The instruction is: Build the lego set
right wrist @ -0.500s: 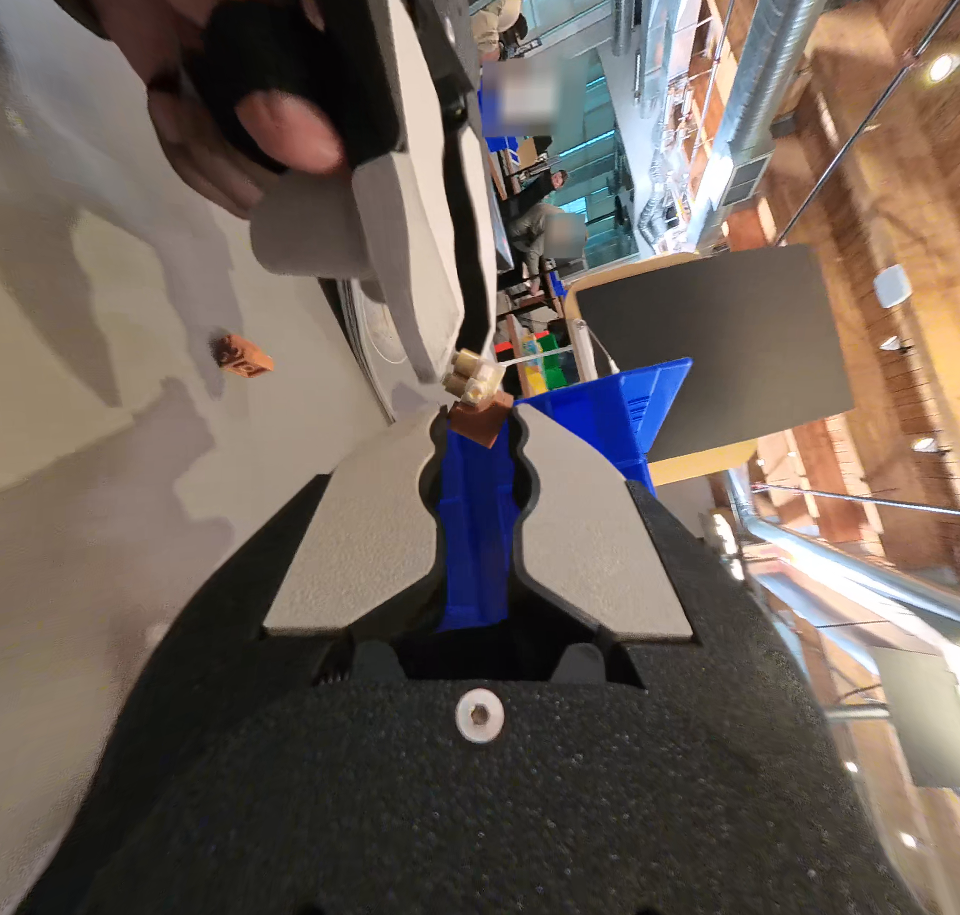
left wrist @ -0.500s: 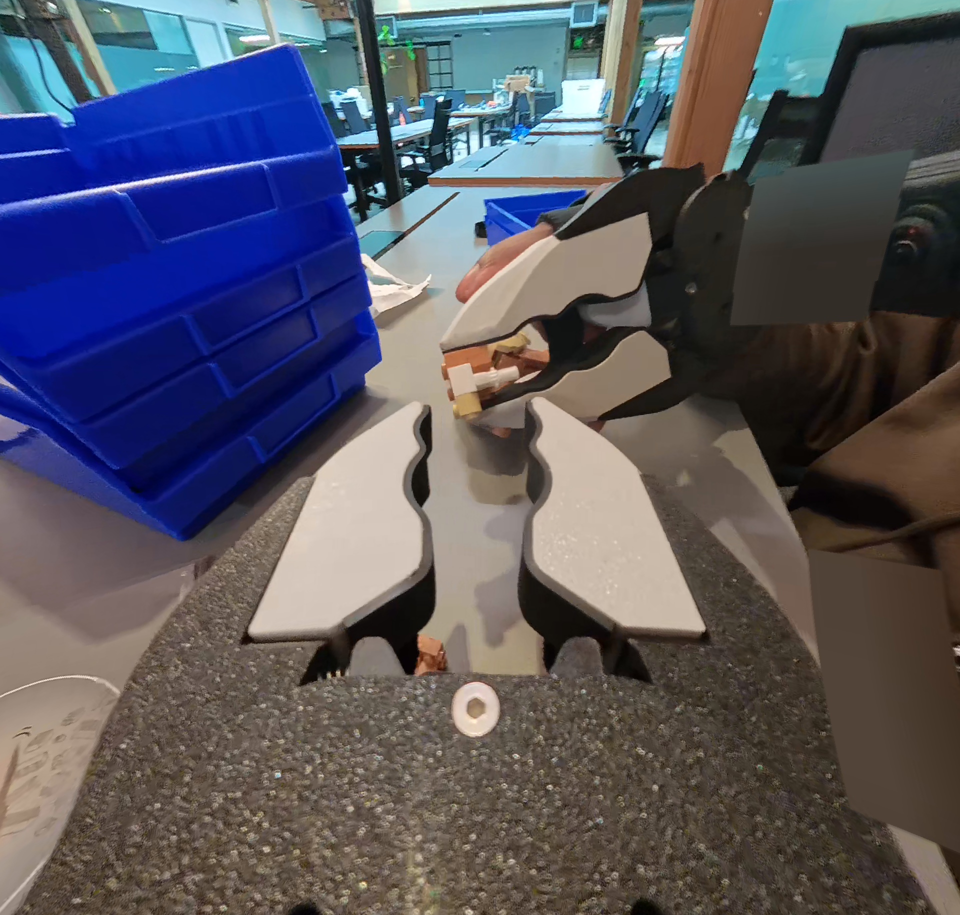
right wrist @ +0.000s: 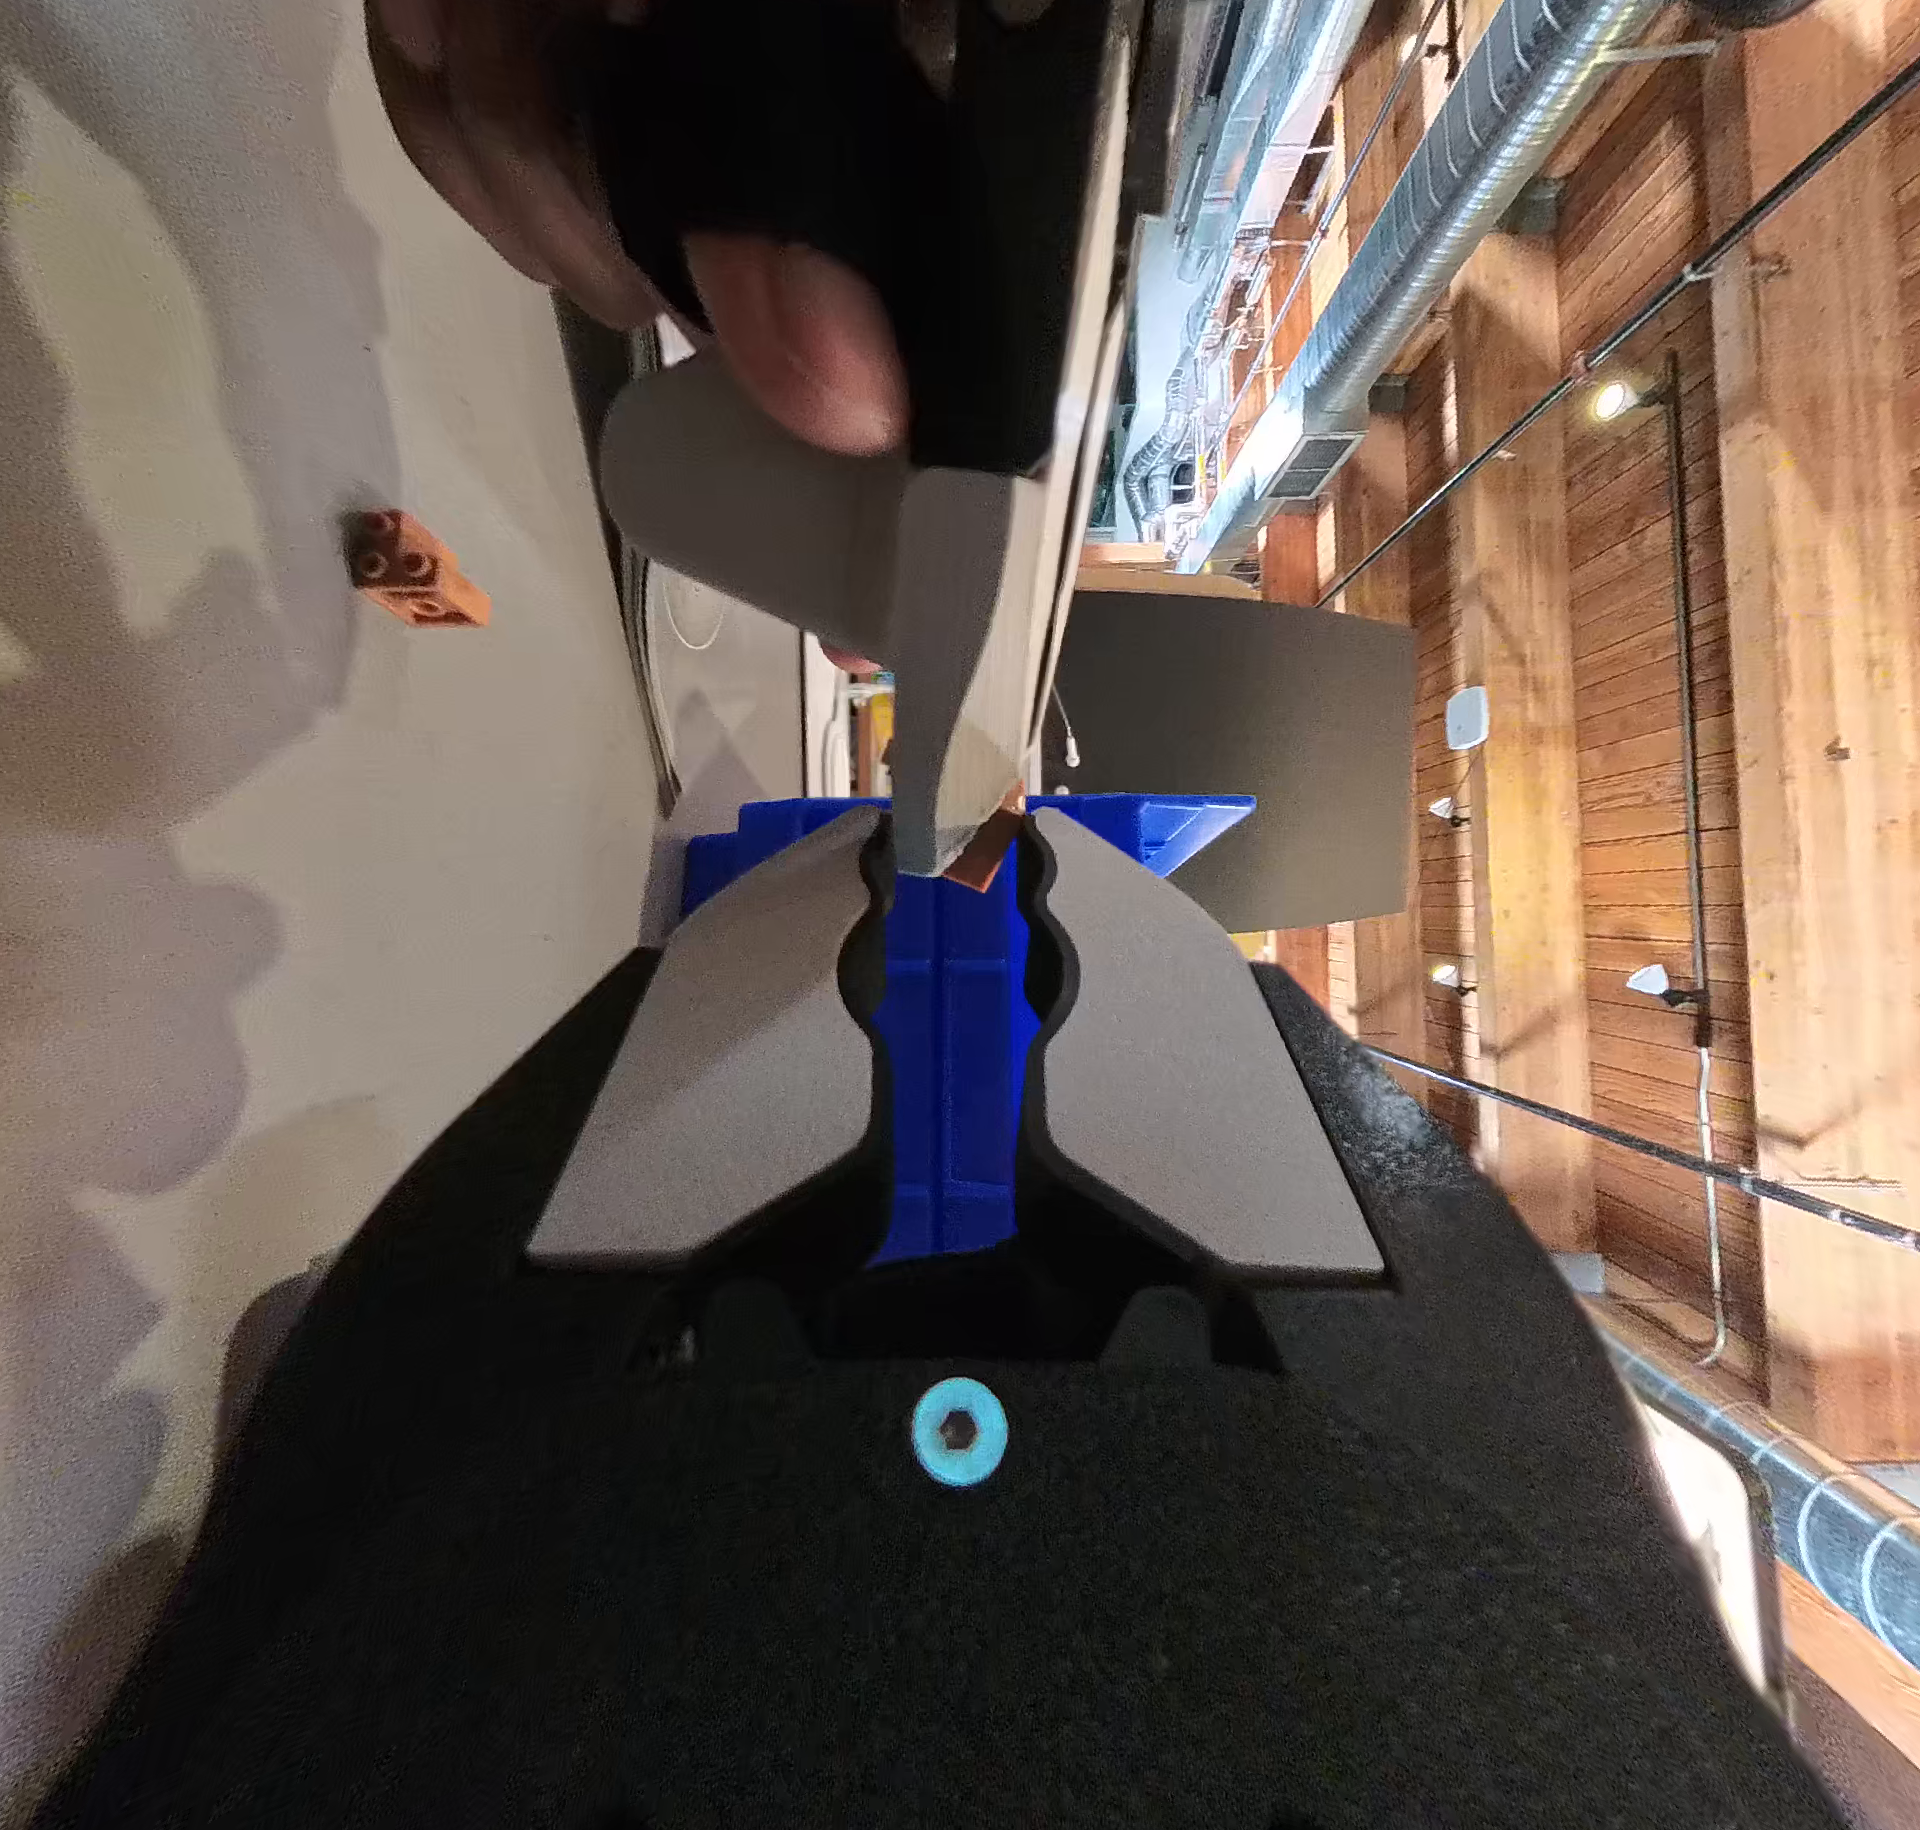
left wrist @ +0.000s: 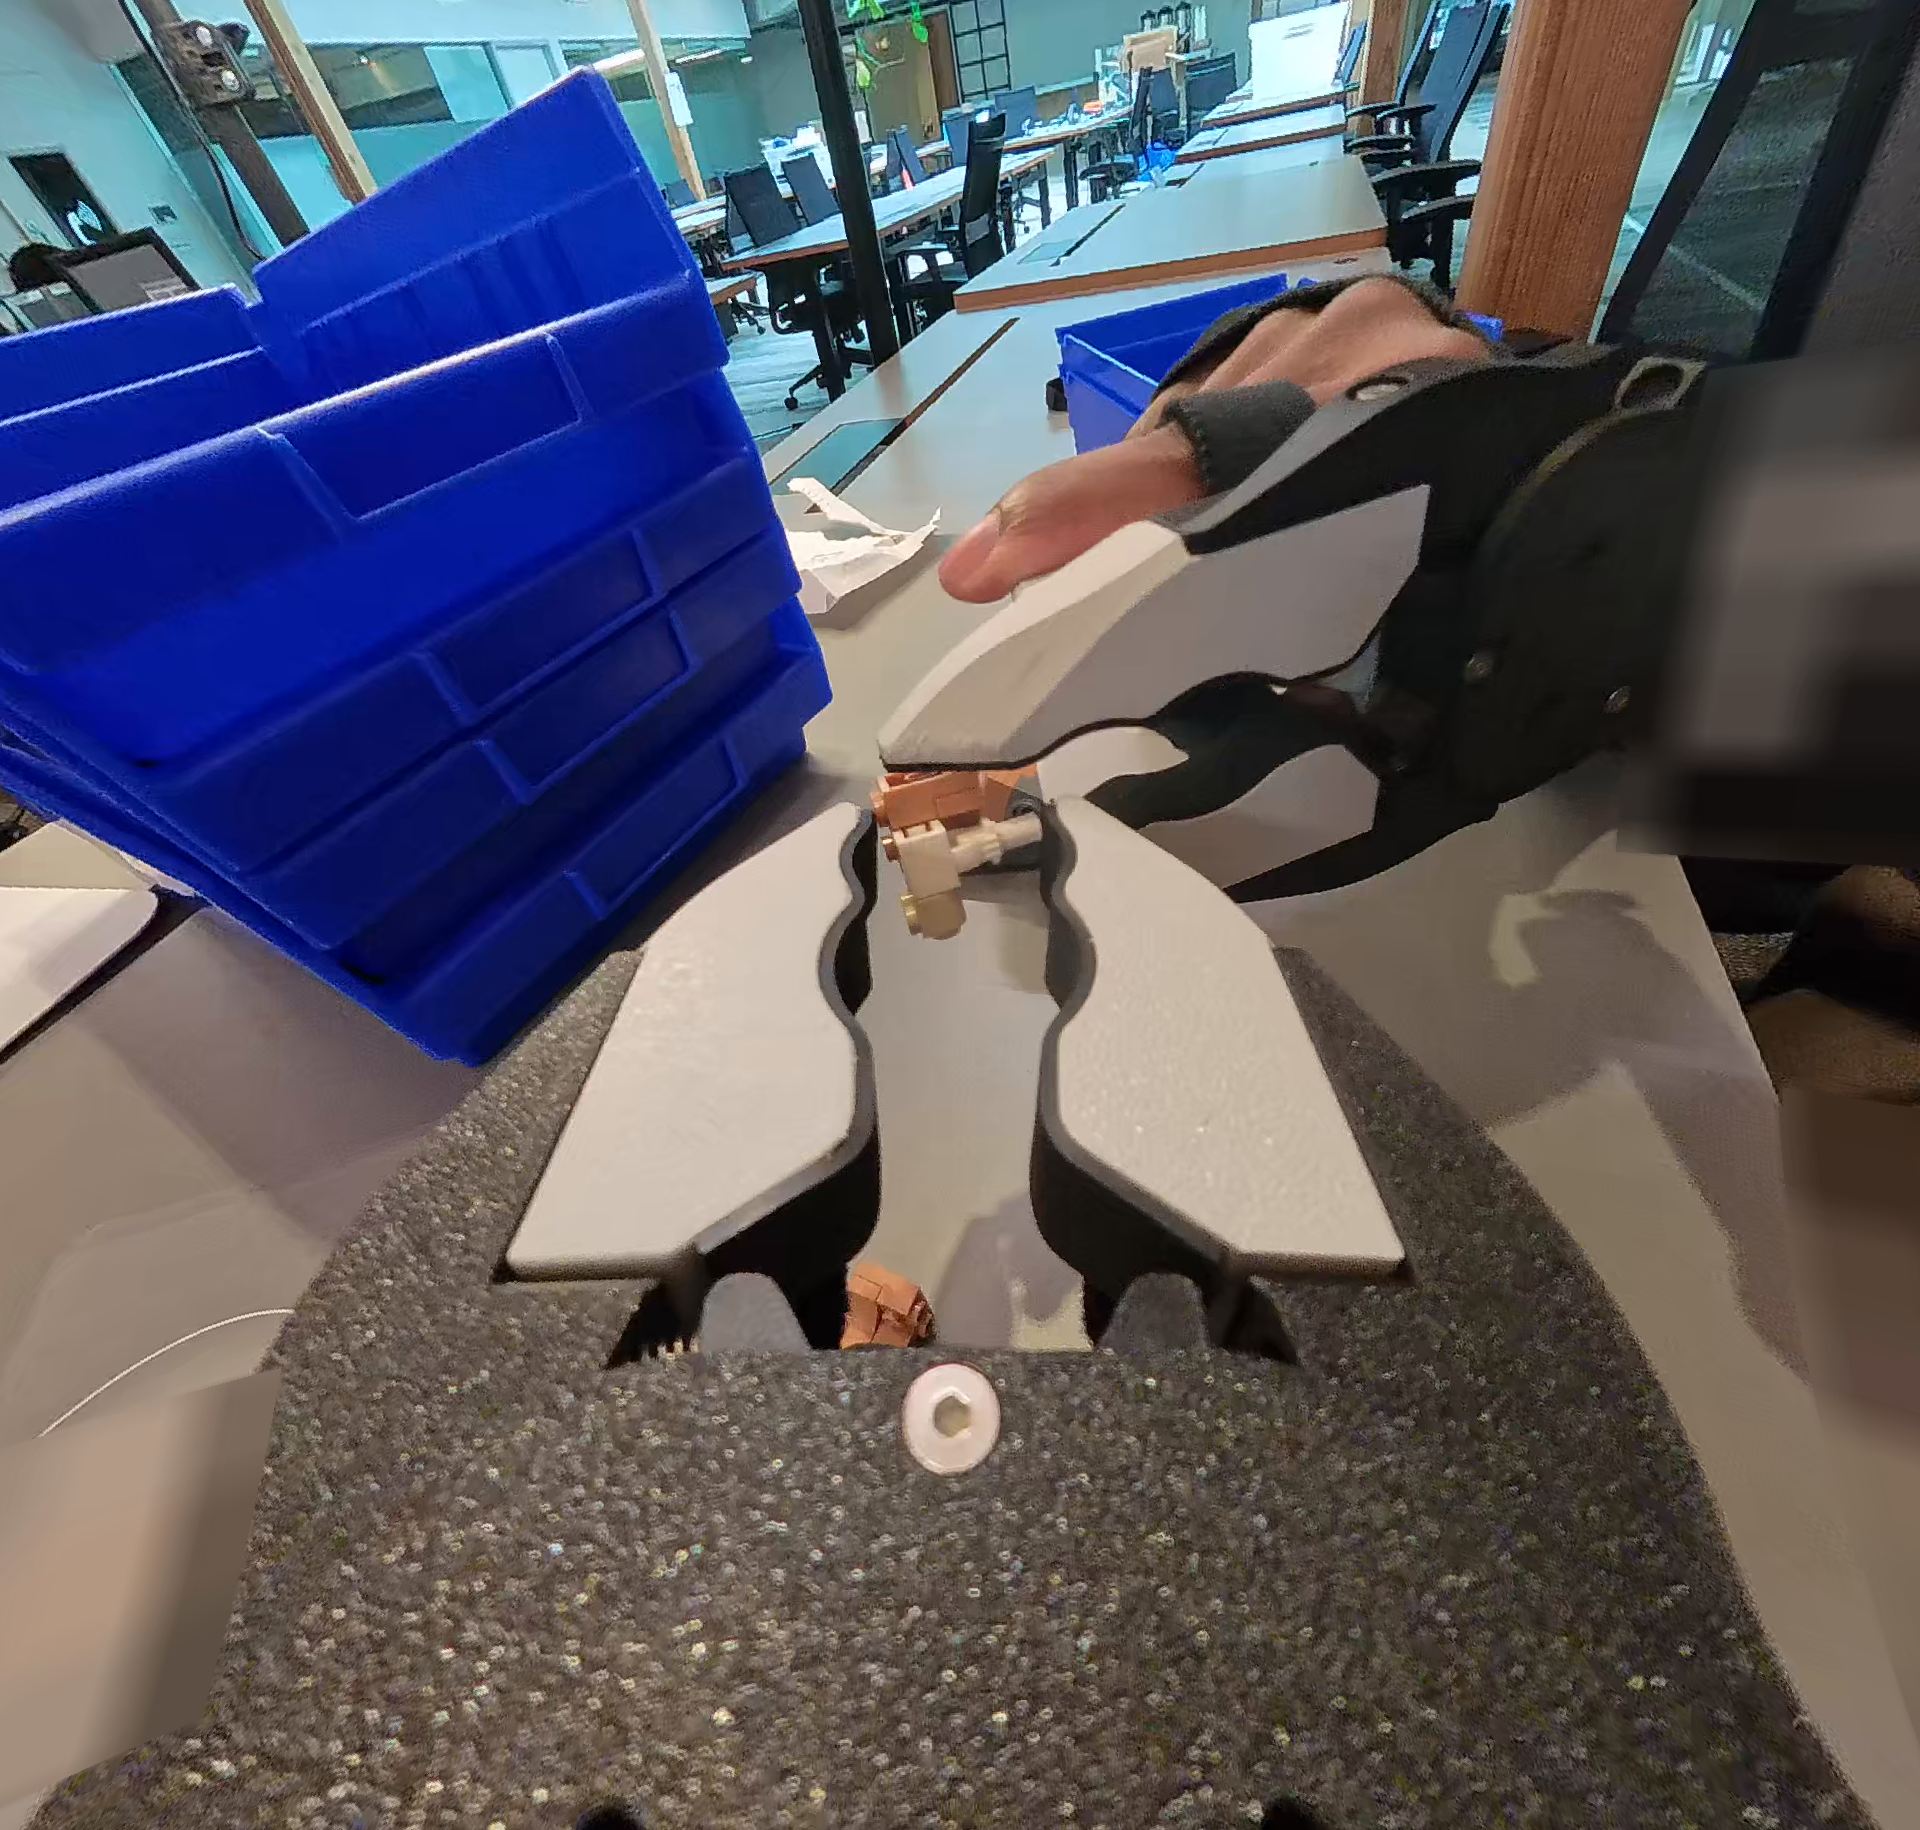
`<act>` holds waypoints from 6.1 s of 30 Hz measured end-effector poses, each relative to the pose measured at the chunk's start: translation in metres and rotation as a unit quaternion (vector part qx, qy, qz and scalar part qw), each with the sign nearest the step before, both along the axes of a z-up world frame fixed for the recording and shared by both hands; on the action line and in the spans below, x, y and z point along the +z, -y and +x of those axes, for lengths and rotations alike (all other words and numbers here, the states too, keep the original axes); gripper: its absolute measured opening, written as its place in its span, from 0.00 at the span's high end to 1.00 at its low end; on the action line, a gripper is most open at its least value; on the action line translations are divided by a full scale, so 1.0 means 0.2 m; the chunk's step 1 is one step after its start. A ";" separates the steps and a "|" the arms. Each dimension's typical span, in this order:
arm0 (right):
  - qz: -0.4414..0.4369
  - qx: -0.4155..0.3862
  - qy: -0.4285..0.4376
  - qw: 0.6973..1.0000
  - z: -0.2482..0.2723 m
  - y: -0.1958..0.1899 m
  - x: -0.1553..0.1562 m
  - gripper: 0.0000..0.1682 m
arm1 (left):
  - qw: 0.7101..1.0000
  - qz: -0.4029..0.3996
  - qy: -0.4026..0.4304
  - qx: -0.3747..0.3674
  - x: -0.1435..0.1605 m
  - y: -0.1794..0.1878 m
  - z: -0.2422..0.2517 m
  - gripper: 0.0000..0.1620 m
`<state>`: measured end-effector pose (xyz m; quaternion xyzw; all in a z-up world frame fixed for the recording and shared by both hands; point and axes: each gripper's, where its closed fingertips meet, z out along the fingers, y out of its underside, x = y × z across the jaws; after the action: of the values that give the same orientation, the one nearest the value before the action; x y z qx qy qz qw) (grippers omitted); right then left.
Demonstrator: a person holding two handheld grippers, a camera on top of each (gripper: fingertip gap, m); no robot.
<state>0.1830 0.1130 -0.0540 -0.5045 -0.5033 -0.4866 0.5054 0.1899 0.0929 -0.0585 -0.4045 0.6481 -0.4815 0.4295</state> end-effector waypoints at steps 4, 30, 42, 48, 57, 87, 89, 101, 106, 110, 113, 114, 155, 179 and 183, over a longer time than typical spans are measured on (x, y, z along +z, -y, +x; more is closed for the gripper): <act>0.019 -0.002 0.005 1.000 0.00 0.00 0.03 0.87 | 0.999 -0.035 -0.004 -0.010 0.01 0.00 -0.01 0.82; 0.105 -0.019 0.100 0.989 -0.01 0.01 0.10 0.88 | 0.944 -0.312 -0.054 -0.088 0.07 -0.01 -0.04 0.86; 0.000 0.031 0.026 0.999 -0.01 0.02 -0.01 0.89 | 0.998 -0.042 -0.050 -0.001 -0.04 -0.07 -0.02 0.86; -0.046 0.033 -0.023 0.998 0.01 0.01 -0.05 0.89 | 0.995 -0.027 -0.093 0.001 -0.12 -0.07 -0.02 0.86; -0.078 0.061 -0.172 0.980 0.07 0.04 0.02 0.89 | 0.950 0.180 -0.255 -0.020 -0.51 0.00 -0.07 0.86; 0.019 0.086 -0.179 0.980 -0.05 0.02 0.10 0.88 | 0.997 -0.067 0.026 0.002 0.10 -0.04 -0.02 0.79; 0.026 0.087 -0.174 0.981 -0.06 0.03 0.10 0.88 | 0.997 -0.073 0.026 -0.006 0.10 -0.03 -0.03 0.80; -0.014 0.127 -0.157 0.979 -0.07 0.06 0.07 0.86 | 0.999 0.025 0.033 0.008 0.08 -0.04 -0.04 0.88; -0.087 0.190 -0.186 0.960 -0.09 0.15 0.05 0.84 | 0.987 0.158 0.017 0.005 0.03 -0.04 -0.08 0.88; -0.130 0.199 -0.179 0.955 -0.11 0.17 -0.02 0.84 | 0.965 0.262 0.003 -0.016 -0.05 0.00 -0.09 0.88; -0.152 0.198 -0.163 0.954 -0.12 0.18 -0.07 0.83 | 0.953 0.301 -0.009 -0.033 -0.10 0.03 -0.10 0.88; -0.156 0.196 -0.160 0.955 -0.12 0.18 -0.08 0.83 | 0.949 0.314 -0.014 -0.037 -0.12 0.04 -0.10 0.88; -0.046 0.252 -0.150 0.955 -0.19 0.23 0.09 0.90 | 0.984 -0.075 -0.010 -0.158 0.11 0.14 -0.17 0.86; -0.117 0.194 -0.330 0.916 -0.09 0.15 0.12 0.86 | 0.989 0.093 0.116 -0.021 0.20 0.04 -0.12 0.95; -0.159 0.197 -0.411 0.876 -0.09 0.15 0.13 0.86 | 0.973 0.175 0.147 0.028 0.21 0.01 -0.12 0.95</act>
<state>0.1641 0.0836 -0.0275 -0.6230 -0.4094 -0.0395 0.6653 0.1661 0.0908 -0.0157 -0.2657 0.6403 -0.4028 0.5976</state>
